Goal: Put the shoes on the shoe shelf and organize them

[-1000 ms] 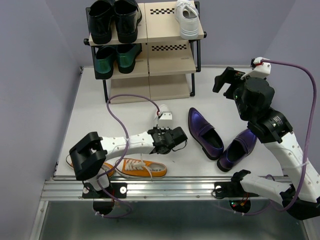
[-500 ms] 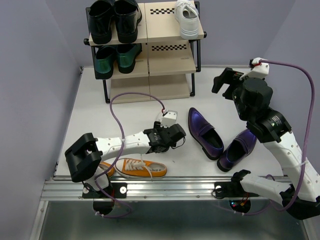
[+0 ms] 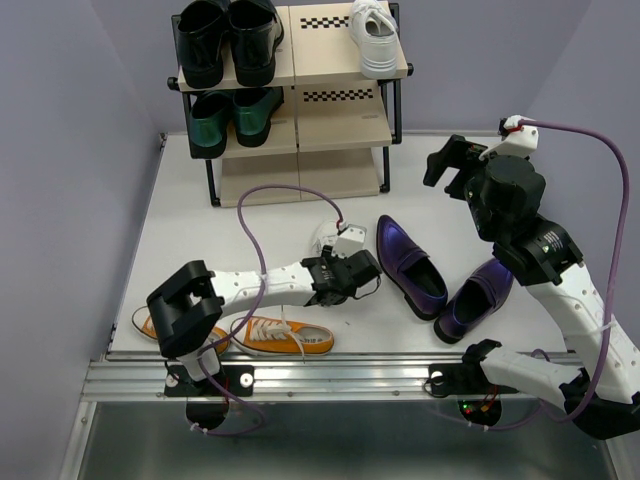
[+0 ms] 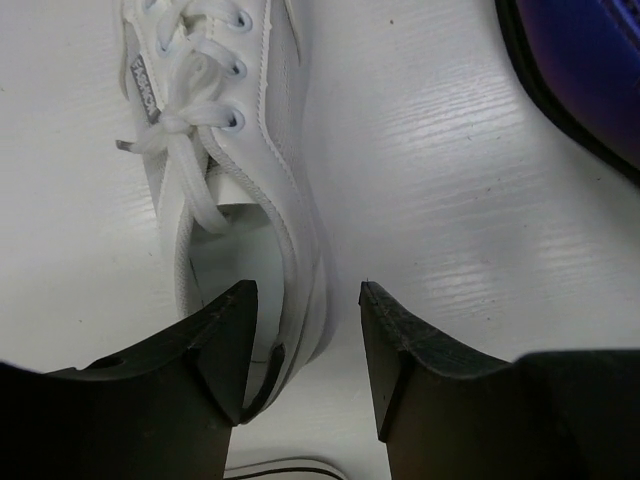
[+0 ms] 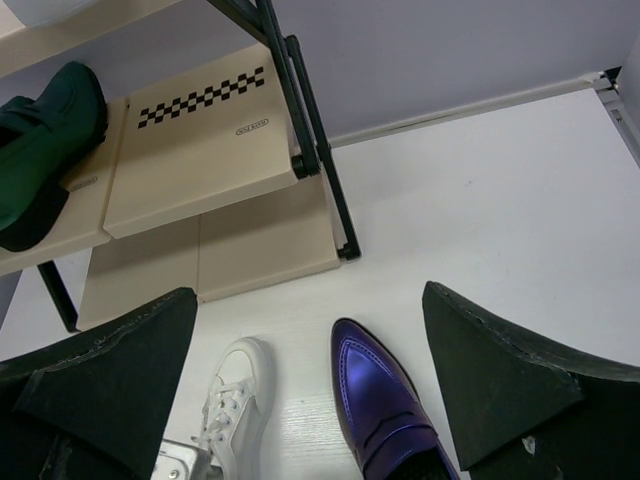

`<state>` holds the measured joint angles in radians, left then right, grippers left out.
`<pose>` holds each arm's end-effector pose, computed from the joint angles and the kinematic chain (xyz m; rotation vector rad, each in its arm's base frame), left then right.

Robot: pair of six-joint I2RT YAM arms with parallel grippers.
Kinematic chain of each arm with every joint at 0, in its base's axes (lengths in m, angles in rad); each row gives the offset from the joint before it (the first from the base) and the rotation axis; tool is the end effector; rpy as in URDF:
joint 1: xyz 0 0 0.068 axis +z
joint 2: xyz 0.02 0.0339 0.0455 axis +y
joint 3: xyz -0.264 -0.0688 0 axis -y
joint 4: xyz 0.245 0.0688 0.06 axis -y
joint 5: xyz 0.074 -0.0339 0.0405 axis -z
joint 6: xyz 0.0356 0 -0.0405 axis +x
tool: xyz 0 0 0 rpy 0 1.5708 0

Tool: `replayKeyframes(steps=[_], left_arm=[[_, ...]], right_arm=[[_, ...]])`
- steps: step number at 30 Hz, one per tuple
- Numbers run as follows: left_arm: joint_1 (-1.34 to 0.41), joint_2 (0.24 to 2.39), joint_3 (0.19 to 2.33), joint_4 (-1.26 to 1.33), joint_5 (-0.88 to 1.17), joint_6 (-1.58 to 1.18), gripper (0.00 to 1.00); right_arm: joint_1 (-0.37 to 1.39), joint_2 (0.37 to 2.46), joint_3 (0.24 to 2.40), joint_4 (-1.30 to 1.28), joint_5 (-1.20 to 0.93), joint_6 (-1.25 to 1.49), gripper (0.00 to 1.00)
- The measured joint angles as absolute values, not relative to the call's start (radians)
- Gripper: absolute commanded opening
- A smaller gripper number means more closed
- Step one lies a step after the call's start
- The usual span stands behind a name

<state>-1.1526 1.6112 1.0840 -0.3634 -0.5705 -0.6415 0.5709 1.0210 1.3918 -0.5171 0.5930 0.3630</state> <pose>0.1548 -0.3010 0.2250 0.3476 2.2668 -0.2134 0.1715 0.0865 0.4682 0.2600 1.6755 0.1900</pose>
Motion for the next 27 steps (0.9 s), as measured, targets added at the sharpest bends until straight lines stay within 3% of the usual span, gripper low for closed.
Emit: replayKeyframes(steps=[6, 9, 10, 13, 27], left_arm=[[-1.152, 1.696, 1.084, -0.350, -0.550, -0.635, 0.56], [-1.152, 1.708, 1.086, -0.342, -0.552, -0.627, 0.37], [-1.151, 1.711, 1.089, -0.344, -0.554, -0.625, 0.23], [-1.150, 1.716, 1.095, -0.354, -0.558, -0.627, 0.00], [-1.151, 1.673, 1.217, -0.441, -0.517, -0.621, 0.00]], right_arm=[[0.570, 1.021, 1.391, -0.517, 0.591, 0.363, 1.00], [0.571, 1.021, 1.391, -0.517, 0.591, 0.363, 1.00], [0.570, 1.021, 1.391, -0.517, 0.591, 0.363, 1.00], [0.571, 1.020, 1.391, -0.517, 0.591, 0.363, 1.00], [0.571, 1.014, 1.360, -0.521, 0.590, 0.371, 1.00]])
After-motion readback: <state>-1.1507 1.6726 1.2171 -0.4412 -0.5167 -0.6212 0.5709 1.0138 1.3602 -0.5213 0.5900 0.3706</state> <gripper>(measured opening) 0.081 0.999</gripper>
